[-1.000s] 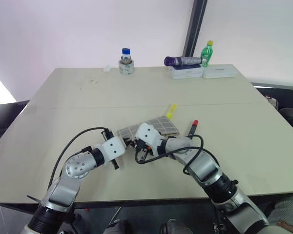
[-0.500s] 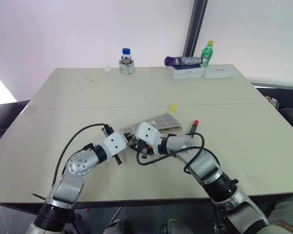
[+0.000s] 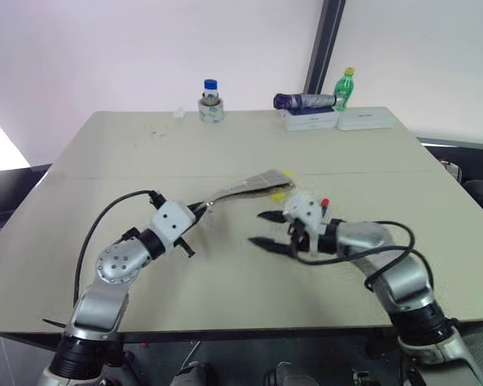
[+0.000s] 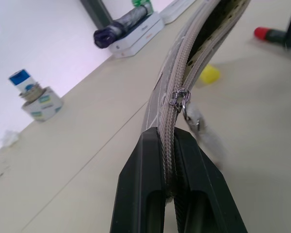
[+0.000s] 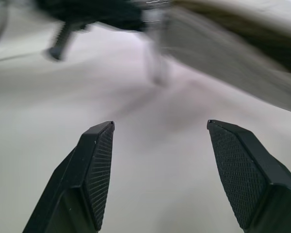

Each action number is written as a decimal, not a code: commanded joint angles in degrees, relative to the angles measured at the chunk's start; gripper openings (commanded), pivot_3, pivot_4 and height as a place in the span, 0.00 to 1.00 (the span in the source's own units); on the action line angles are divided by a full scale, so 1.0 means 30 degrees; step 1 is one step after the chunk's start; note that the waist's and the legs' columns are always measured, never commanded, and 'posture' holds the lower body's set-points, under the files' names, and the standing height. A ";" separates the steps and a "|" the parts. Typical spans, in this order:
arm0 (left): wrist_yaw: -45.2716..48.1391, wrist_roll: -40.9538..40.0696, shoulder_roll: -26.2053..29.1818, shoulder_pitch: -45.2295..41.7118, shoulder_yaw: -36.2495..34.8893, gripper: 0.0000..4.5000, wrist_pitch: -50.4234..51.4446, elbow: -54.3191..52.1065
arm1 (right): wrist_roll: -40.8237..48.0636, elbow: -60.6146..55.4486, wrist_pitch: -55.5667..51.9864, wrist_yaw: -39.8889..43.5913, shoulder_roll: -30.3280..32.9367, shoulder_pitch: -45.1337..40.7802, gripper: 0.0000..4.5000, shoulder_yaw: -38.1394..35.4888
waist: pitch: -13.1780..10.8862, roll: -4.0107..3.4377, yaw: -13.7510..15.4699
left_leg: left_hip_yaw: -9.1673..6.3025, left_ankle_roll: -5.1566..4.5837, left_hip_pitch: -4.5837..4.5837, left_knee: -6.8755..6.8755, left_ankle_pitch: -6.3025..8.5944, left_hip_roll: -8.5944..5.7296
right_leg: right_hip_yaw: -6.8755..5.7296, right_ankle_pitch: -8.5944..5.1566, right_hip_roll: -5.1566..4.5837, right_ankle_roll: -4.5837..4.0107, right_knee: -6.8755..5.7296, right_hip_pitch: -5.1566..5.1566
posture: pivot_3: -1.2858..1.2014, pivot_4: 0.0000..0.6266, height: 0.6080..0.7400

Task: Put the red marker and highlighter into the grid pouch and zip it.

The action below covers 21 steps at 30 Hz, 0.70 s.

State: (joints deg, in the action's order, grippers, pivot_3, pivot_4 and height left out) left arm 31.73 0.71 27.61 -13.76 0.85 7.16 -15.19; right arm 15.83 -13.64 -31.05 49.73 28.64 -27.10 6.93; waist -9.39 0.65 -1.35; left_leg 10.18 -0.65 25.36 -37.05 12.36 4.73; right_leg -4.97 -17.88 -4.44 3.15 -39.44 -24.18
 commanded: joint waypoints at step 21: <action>-0.3315 0.2975 0.1534 0.1549 -0.1597 0.00 -0.1157 0.0932 | -0.4531 1.9095 0.2766 -1.5920 -0.6607 -0.9950 0.70 -0.3188 | -0.0002 -0.0003 0.0048 | 0.0103 0.0099 0.0023 0.0013 -0.0059 -0.0004 | 0.0030 0.0004 -0.0023 -0.0004 0.0000 -0.0048 | 0.52 0.24 0.98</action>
State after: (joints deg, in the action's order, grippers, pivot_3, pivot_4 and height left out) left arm 22.43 9.47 32.18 -9.09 -3.07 3.75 -9.51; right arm 3.01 42.34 -25.01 3.81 8.98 -55.07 -1.71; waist -9.39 0.64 -1.21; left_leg 10.49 -0.35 25.43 -37.01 12.18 4.73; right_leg -4.88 -17.87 -4.51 3.13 -39.44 -24.32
